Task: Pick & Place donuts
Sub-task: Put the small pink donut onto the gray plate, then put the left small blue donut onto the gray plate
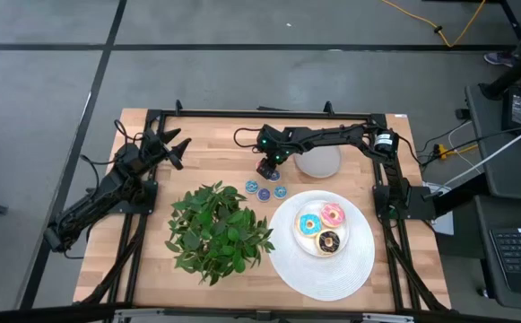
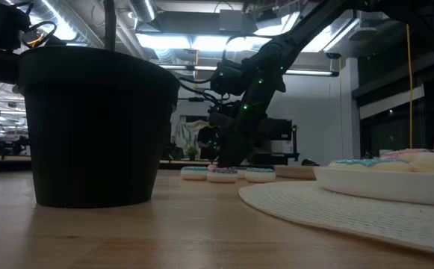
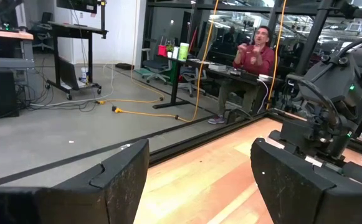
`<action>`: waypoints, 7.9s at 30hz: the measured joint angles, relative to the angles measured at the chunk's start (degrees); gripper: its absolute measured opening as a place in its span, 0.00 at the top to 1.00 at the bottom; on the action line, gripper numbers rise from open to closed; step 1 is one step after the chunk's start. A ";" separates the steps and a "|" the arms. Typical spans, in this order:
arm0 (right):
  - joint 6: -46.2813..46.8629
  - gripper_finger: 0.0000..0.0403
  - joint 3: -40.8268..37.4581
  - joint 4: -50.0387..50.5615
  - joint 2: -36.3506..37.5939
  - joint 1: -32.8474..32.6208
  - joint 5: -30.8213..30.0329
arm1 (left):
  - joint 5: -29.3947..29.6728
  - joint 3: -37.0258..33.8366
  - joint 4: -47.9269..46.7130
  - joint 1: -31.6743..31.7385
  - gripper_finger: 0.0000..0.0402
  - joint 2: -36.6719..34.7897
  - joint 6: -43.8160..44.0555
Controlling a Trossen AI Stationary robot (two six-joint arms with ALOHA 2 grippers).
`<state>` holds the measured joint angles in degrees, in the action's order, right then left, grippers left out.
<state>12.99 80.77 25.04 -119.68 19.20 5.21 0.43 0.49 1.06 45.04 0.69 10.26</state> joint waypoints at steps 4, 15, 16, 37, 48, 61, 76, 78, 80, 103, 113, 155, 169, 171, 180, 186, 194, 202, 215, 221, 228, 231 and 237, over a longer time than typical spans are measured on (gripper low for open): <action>0.04 0.71 0.00 0.18 0.00 0.03 0.00 | 0.00 0.00 0.00 0.01 0.33 0.00 0.01; 0.42 0.86 0.00 1.14 0.05 1.12 1.10 | 0.00 0.00 0.00 0.00 0.33 0.00 0.00; 0.38 0.87 0.00 1.48 0.16 1.25 1.10 | 0.00 0.00 0.00 0.02 0.33 0.00 0.00; -13.24 0.88 0.02 13.04 7.81 2.05 0.22 | -0.02 0.00 0.00 0.00 0.33 0.00 -0.01; -18.51 0.88 0.04 28.03 9.86 3.26 -5.62 | -0.02 0.00 0.00 0.02 0.33 0.00 0.02; -18.73 0.88 0.04 31.35 11.91 4.27 -5.62 | 0.00 0.00 0.00 0.01 0.33 0.00 -0.01; -11.24 0.88 0.04 35.22 16.85 9.20 -5.62 | -0.02 0.00 0.00 0.02 0.33 0.00 0.01; -8.29 0.88 0.04 35.75 17.57 9.75 -5.62 | 0.00 0.00 0.00 0.02 0.33 0.00 -0.02; -5.33 0.88 -0.02 36.34 17.95 10.31 -5.61 | -0.02 0.00 0.00 0.02 0.33 0.00 0.02; 15.90 0.88 -12.84 32.10 27.11 16.92 -5.64 | -0.01 0.00 0.00 0.01 0.33 0.00 0.02; 20.30 0.88 -17.73 31.20 28.65 20.05 -5.70 | -0.02 0.00 0.00 0.02 0.33 0.00 0.00; 16.96 0.61 -28.15 21.42 28.72 24.79 -7.28 | 0.00 0.00 0.00 0.01 0.33 0.00 0.00; -5.35 0.57 -18.06 23.91 28.72 22.84 -2.56 | 0.00 -0.02 0.00 0.02 0.33 0.00 0.00; -10.38 0.57 -16.20 24.48 28.70 21.98 -2.41 | 0.00 0.00 0.00 0.02 0.33 0.00 0.00; -35.15 0.57 -7.25 24.60 28.34 17.27 -2.54 | 0.00 0.00 0.00 0.02 0.33 0.00 0.00; -45.92 0.57 -1.21 24.39 24.81 13.57 -2.54 | 0.00 0.00 0.00 0.00 0.33 0.00 0.02; -46.45 0.57 5.05 24.29 17.71 8.18 0.73 | -0.02 -0.02 0.00 0.00 0.33 0.00 0.02; -46.49 0.57 8.44 20.24 11.13 1.83 3.98 | -0.01 0.00 0.00 0.01 0.33 0.00 0.01; -46.48 0.57 16.77 19.16 2.90 -3.47 3.96 | -0.01 -0.01 0.00 0.02 0.33 0.00 0.00; -46.49 0.57 19.32 19.04 0.09 -4.68 3.97 | 0.00 0.00 0.00 0.02 0.33 0.00 0.00; -46.47 0.57 20.86 18.47 -2.76 -5.74 4.00 | 0.00 -0.01 0.00 0.02 0.33 0.00 0.00; -46.29 0.57 21.47 18.46 -3.82 -6.16 4.01 | -0.01 0.00 0.00 0.02 0.33 0.00 -0.02; -46.29 0.57 21.70 17.82 -5.19 -7.17 4.06 | -0.02 -0.02 0.00 0.02 0.33 0.00 0.01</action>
<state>-33.30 102.48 42.86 -124.87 12.04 9.28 0.41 0.47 1.06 45.06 0.69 10.28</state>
